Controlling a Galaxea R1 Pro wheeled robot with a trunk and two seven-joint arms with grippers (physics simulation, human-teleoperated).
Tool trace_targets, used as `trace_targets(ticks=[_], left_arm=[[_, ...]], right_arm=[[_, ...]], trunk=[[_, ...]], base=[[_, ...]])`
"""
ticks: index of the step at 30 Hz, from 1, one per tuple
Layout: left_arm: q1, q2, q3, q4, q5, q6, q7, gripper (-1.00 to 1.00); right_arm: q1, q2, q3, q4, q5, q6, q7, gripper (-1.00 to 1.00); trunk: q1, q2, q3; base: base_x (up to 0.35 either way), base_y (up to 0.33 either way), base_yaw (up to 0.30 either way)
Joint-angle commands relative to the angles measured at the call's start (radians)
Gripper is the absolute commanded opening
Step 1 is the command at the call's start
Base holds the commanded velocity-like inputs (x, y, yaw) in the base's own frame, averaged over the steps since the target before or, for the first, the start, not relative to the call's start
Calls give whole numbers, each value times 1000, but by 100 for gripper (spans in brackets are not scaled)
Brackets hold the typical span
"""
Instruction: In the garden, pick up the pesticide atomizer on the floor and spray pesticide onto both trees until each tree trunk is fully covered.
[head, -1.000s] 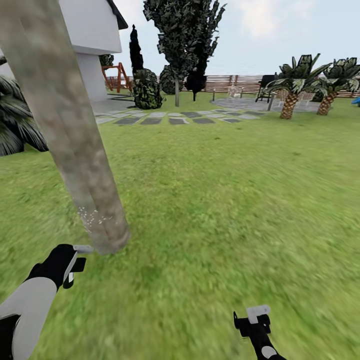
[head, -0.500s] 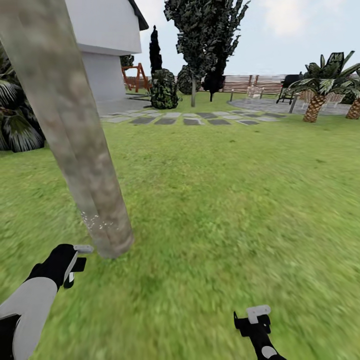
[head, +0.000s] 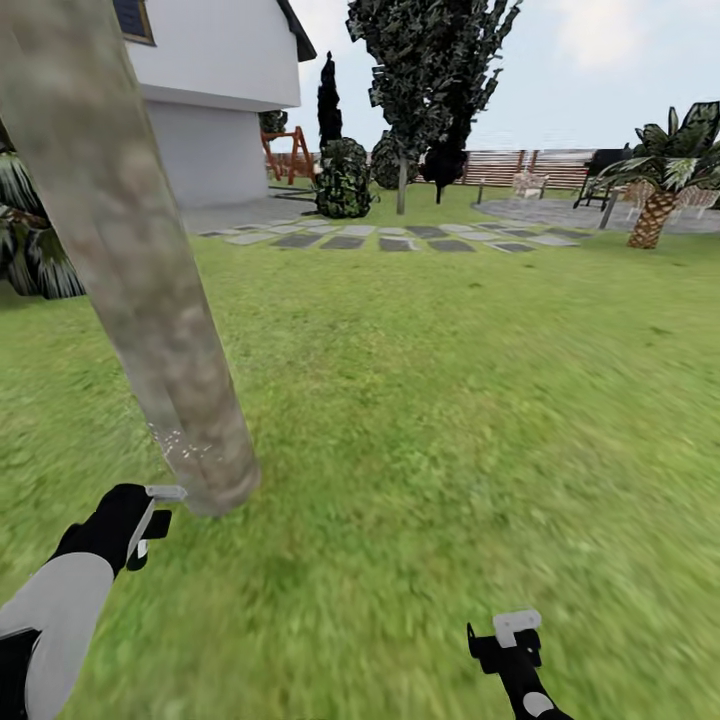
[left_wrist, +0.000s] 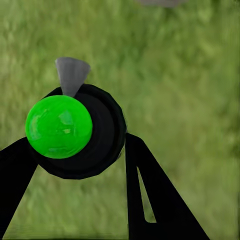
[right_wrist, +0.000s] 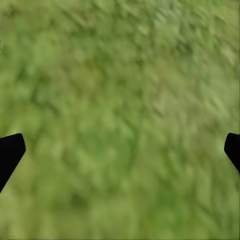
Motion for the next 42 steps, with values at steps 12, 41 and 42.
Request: trace_targets(ticks=[12,41,42], left_arm=[[-18,-5,-7,-126,0,134,-13,-100],[-18,-22,-9,-147,-2,143,-14,-100],[-18,-22,-9,-147,-2,143,-14,-100]], right_arm=[[0,0,9,-2,-10,-3,-3,100],[0,-1,9,-2,-10,-2,-2,100],[0,0,9,-2,-10,-2,-2,100]], trunk=[[0,0,-1],[0,0,-1],[0,0,-1]], base=[[0,-21,241],[99,-212,2],[0,-275,0]])
